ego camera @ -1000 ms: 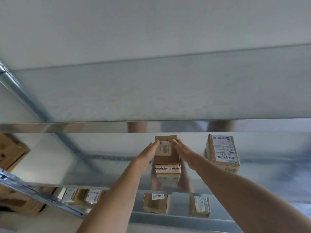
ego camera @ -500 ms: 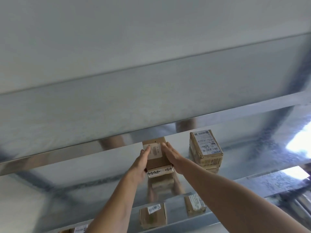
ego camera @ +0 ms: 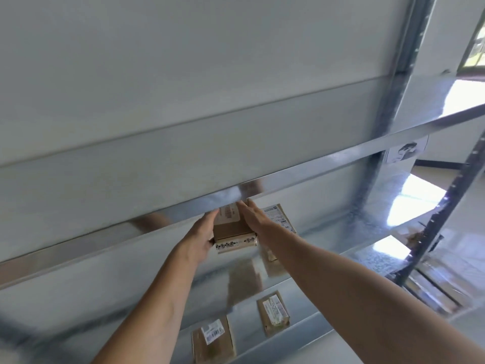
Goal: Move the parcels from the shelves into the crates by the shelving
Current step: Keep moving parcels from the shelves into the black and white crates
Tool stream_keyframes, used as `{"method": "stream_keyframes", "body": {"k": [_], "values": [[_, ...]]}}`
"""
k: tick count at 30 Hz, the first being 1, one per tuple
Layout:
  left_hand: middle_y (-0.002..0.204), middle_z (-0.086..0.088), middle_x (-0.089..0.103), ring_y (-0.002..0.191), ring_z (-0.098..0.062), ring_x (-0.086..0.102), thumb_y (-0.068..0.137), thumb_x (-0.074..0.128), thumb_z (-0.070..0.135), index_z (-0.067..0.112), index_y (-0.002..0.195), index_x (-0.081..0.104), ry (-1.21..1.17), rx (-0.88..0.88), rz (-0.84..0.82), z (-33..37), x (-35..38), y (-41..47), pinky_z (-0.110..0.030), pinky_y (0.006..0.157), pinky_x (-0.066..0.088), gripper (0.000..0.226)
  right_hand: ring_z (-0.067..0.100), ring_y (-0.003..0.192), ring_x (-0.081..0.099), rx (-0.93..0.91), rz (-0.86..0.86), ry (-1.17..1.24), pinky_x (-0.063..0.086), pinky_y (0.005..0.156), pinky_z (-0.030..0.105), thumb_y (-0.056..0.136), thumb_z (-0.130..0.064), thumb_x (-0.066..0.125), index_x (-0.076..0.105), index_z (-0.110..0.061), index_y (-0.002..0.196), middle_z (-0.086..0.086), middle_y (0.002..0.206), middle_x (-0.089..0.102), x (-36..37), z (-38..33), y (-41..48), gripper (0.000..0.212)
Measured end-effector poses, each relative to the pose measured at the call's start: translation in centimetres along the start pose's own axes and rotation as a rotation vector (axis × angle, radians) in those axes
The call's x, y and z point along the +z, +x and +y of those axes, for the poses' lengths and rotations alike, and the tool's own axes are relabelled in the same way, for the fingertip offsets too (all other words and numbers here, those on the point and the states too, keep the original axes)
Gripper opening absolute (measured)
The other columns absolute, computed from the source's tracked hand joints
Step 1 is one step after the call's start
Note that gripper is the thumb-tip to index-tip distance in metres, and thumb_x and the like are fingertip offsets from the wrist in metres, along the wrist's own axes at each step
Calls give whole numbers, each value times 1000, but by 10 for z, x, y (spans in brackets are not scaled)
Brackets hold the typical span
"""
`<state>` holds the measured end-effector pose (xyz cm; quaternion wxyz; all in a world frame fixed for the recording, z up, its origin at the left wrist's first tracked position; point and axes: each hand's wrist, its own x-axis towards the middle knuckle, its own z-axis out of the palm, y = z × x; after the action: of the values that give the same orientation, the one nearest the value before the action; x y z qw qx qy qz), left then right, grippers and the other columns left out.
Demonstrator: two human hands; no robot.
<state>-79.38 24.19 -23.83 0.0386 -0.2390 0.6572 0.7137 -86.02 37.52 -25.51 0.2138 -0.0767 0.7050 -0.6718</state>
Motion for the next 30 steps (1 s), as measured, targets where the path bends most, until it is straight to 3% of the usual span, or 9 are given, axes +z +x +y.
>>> {"method": "stream_keyframes", "body": {"k": [3,6,8,12,15,20,24,28,30], "values": [[117,0,72,103,-11,61,106,45,49,20,128,69,14,22,-59,7,29,-12,-29,77,45,43,25,119,55,-13,57,23,46,104,44,108,-37,44,46,-9,135,11,138,55,-27,-8,-22,39],[119,-3,72,103,-12,62,106,44,51,21,125,69,28,31,-94,9,61,-24,-29,75,46,43,31,110,63,-71,105,58,53,93,45,103,-43,50,46,-4,130,28,129,60,-57,-6,-35,48],[120,-4,72,104,-13,62,106,43,52,21,123,70,48,33,-130,7,86,-35,-30,75,46,44,37,110,64,-45,124,88,54,95,50,107,-35,48,43,-3,132,31,128,60,-81,-1,-48,41],[122,-6,72,99,-15,65,106,42,53,22,129,67,101,25,-196,-3,137,-56,-31,74,48,46,35,110,64,-12,167,96,54,95,49,108,-34,44,41,-4,135,24,124,62,-129,3,-90,40],[115,-6,74,96,-19,66,104,44,56,23,121,72,127,-1,-239,-11,174,-70,-32,73,49,47,30,105,62,1,219,116,54,95,49,108,-34,43,40,-3,136,20,118,61,-165,11,-117,41],[115,-4,75,113,-23,64,102,47,58,25,111,76,151,-22,-330,-25,243,-91,-42,98,52,45,35,113,65,12,310,149,56,95,48,107,-42,43,43,-12,130,19,124,64,-227,28,-167,37],[117,-3,75,105,-16,64,105,42,54,24,121,73,230,16,-431,-29,298,-111,-33,78,49,46,37,116,63,-7,401,175,53,101,54,108,-39,43,41,-10,138,22,129,62,-272,36,-203,42],[119,1,76,116,-17,64,105,40,54,26,121,74,311,16,-529,-41,352,-124,-35,91,50,46,26,102,63,5,501,217,54,89,40,109,-39,41,41,-12,140,11,115,65,-322,49,-241,41],[116,4,76,115,-16,64,106,39,55,27,119,74,352,16,-579,-51,379,-127,-34,90,50,47,31,112,63,-2,523,256,54,95,44,108,-40,42,39,-15,143,14,124,64,-344,61,-258,43]]}}
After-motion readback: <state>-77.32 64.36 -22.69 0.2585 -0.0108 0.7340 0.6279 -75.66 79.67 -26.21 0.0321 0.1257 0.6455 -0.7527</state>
